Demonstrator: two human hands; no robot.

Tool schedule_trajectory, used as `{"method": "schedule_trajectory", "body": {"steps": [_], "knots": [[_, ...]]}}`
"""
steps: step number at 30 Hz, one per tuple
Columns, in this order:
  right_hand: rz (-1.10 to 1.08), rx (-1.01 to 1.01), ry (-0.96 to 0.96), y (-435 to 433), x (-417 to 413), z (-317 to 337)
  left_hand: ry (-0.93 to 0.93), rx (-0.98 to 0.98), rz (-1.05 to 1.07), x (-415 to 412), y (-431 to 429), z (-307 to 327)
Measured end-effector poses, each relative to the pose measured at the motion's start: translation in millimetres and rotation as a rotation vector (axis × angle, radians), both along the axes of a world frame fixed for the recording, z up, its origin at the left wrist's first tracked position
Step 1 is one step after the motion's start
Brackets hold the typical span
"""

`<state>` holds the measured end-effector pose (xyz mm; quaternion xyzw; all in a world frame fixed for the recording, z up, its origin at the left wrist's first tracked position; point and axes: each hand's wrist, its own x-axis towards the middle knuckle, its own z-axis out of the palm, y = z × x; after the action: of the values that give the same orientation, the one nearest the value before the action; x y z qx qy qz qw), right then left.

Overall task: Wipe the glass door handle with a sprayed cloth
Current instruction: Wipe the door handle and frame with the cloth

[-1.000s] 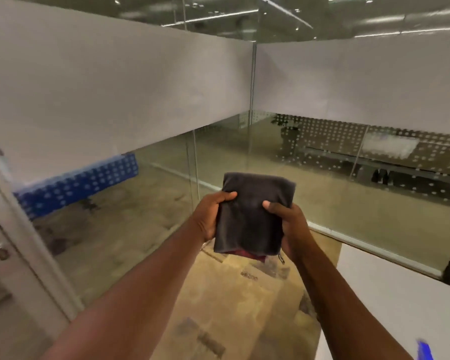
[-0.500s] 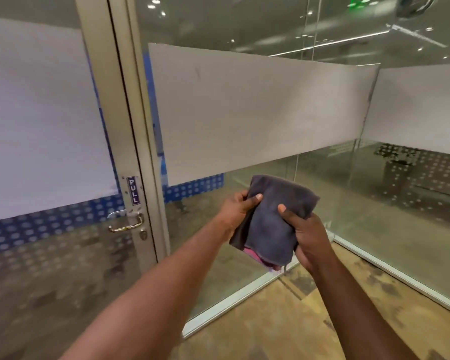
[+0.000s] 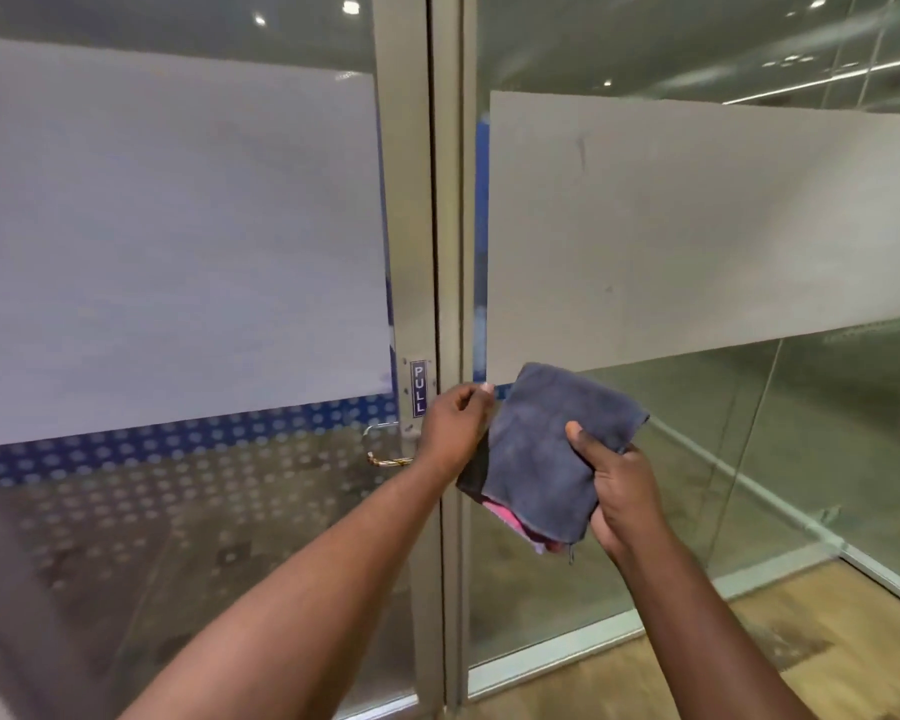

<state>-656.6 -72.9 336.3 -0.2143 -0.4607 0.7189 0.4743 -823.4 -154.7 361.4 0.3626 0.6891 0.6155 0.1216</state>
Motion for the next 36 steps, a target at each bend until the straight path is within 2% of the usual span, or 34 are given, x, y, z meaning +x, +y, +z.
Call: {"method": "schedule_trajectory", "body": {"steps": [6, 12, 20, 27, 31, 36], "knots": [[0.057, -0.068, 0.01, 12, -56, -15, 0.182, -0.079, 0.197, -70, -9, -22], [0.06, -0.119, -0.014, 42, -111, -31, 0.592, -0.297, 0.27, -138, 0, -31], [0.014, -0.15, -0.096, 89, -190, -58, 0.982, -0.547, 0.38, -243, 23, -22], [-0.065, -0.122, -0.187, 93, -242, -74, 1.293, -0.597, 0.385, -311, 27, -21], [-0.157, -0.118, -0.19, 84, -263, -72, 1.442, -0.56, 0.319, -328, 32, -25], [-0.274, -0.072, -0.224, 68, -288, -83, 1.527, -0.533, 0.286, -348, 46, -38]]}}
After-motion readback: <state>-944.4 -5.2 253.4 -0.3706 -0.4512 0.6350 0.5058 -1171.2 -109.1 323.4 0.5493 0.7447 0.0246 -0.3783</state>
